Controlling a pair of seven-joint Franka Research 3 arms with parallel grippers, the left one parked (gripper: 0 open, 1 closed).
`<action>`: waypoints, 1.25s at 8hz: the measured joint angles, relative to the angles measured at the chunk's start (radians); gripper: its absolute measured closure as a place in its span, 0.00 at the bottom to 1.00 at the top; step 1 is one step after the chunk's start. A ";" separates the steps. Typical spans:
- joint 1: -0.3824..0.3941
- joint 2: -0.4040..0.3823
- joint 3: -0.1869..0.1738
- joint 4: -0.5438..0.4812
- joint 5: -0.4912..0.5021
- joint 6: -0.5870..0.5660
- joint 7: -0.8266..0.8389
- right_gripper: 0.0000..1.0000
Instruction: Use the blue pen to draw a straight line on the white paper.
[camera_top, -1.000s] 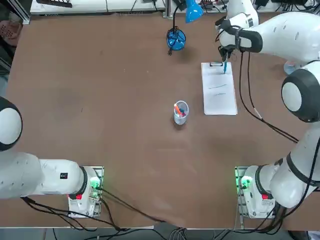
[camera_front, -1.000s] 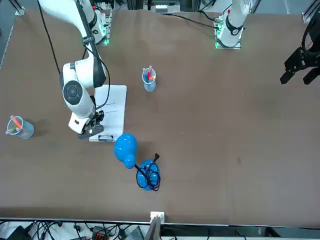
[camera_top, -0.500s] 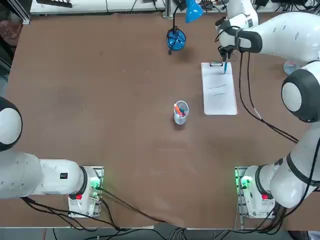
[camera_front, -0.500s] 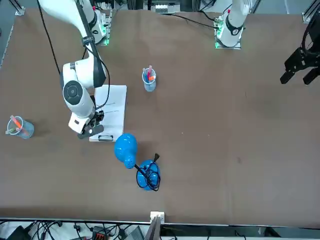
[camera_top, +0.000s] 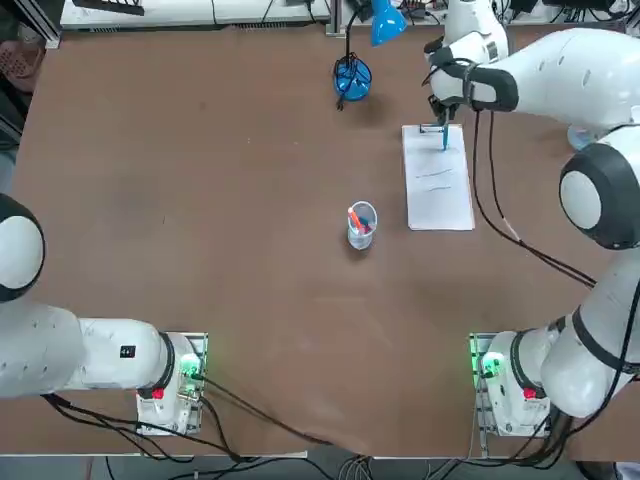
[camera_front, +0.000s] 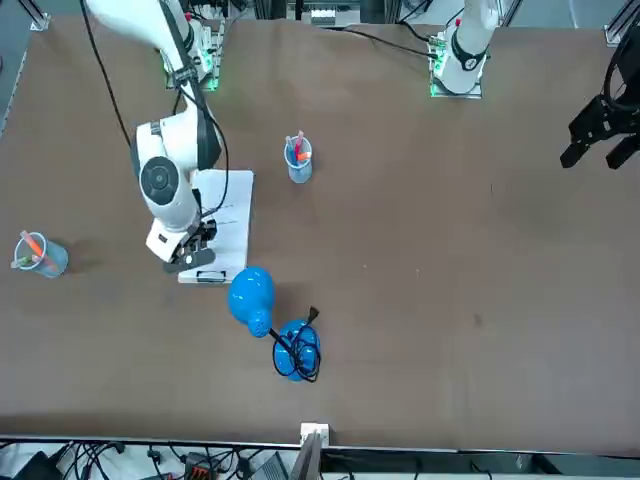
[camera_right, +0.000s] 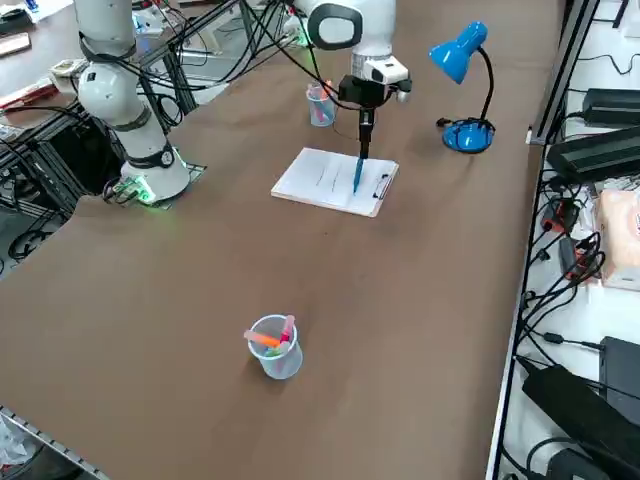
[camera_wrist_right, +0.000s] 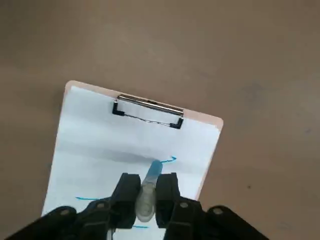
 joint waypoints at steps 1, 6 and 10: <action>0.016 0.000 0.000 0.000 0.000 0.000 0.030 0.79; 0.069 0.000 0.001 0.000 0.004 -0.001 0.103 0.79; 0.101 -0.005 0.001 0.000 0.056 -0.019 0.108 0.79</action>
